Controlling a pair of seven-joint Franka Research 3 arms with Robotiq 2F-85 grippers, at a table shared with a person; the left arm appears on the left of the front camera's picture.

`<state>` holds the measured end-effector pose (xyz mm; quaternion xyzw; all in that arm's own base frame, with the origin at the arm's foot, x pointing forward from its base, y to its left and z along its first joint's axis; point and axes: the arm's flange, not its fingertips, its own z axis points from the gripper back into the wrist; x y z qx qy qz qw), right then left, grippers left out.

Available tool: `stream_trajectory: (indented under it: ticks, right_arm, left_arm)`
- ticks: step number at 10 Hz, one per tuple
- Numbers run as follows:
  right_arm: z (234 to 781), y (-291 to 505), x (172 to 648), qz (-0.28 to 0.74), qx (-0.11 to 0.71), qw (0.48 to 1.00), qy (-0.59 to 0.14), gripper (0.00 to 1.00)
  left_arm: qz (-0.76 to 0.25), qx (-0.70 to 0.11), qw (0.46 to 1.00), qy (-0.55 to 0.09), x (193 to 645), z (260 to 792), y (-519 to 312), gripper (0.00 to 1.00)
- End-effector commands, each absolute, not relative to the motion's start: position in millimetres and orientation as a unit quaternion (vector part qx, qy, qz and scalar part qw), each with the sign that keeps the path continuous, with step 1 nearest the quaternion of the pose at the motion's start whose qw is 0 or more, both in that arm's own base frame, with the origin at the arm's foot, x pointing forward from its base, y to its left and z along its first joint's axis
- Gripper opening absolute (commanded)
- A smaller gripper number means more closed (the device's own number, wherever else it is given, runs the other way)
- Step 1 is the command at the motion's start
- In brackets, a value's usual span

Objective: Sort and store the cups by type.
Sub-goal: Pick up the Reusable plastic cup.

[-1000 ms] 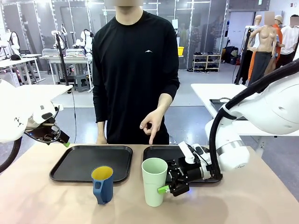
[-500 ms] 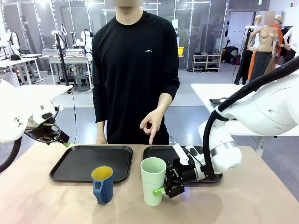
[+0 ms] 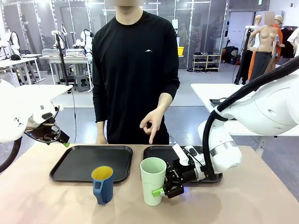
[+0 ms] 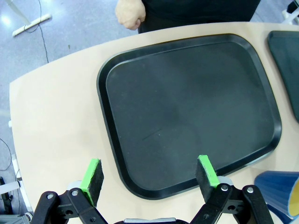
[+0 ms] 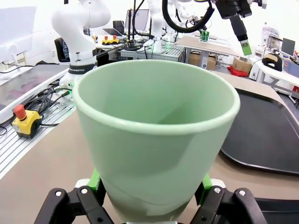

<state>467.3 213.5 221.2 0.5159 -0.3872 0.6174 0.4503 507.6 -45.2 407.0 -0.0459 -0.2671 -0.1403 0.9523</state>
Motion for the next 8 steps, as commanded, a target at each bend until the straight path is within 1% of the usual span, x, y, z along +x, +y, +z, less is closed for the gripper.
stream_trajectory:
  ticks: [1, 3, 4, 6, 8]
  right_arm:
    - [226.8, 214.7, 471.5, 0.62, 0.528, 0.438, -0.381, 0.75]
    - [227.3, 215.0, 471.8, 0.619, 0.532, 0.437, -0.378, 0.55]
    - [231.6, 215.1, 472.1, 0.614, 0.534, 0.434, -0.386, 0.66]
    - [253.5, 209.2, 466.8, 0.602, 0.53, 0.443, -0.399, 0.66]
    - [284.1, 198.6, 454.3, 0.6, 0.511, 0.468, -0.4, 0.66]
  left_arm:
    - [-0.14, -0.046, 0.952, -0.269, 508.4, 408.3, -44.9, 1.0]
    - [-0.14, -0.046, 0.952, -0.269, 508.4, 408.3, -44.9, 1.0]
    - [-0.14, -0.046, 0.952, -0.269, 508.4, 408.3, -44.9, 1.0]
    - [-0.14, -0.046, 0.952, -0.269, 508.4, 408.3, -44.9, 1.0]
    - [-0.14, -0.046, 0.952, -0.269, 508.4, 408.3, -44.9, 1.0]
